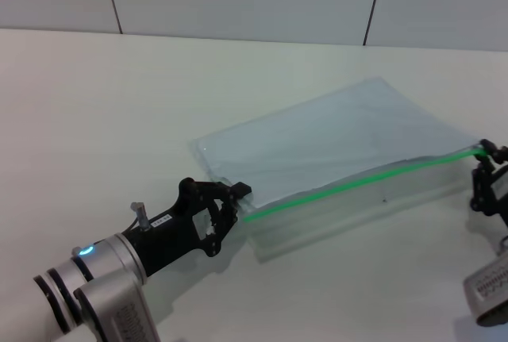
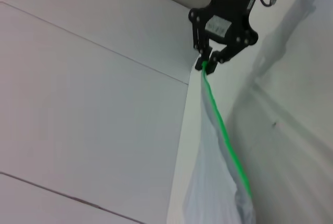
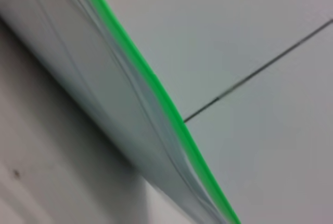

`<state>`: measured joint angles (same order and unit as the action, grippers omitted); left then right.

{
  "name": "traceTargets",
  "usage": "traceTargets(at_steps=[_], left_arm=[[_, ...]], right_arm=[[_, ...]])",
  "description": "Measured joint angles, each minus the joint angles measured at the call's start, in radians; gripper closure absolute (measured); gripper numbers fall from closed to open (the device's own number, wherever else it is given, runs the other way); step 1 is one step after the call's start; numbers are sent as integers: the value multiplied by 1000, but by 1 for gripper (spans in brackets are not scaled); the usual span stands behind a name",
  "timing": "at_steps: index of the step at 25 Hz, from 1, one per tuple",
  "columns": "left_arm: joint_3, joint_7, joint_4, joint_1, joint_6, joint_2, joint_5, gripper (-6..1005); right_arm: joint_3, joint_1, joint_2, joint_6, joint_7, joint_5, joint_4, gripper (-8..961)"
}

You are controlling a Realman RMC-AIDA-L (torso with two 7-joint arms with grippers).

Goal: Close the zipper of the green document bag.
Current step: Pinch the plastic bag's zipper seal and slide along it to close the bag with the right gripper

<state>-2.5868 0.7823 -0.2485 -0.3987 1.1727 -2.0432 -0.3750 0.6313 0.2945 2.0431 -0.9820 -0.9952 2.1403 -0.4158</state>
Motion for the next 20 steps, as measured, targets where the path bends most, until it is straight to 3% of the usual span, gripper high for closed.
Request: traceTargets(at_steps=[12, 18, 20], left_arm=[[31, 13, 0, 31, 69, -3, -102, 893], [65, -35, -2, 73, 187, -2, -320, 878], [99, -104, 4, 90, 231, -1, -397, 790]], right_arm=[[-8, -48, 6, -238, 50, -39, -1, 772], [-41, -98, 5, -479, 318, -65, 1, 689], [-47, -101, 2, -511, 418, -64, 4, 646]])
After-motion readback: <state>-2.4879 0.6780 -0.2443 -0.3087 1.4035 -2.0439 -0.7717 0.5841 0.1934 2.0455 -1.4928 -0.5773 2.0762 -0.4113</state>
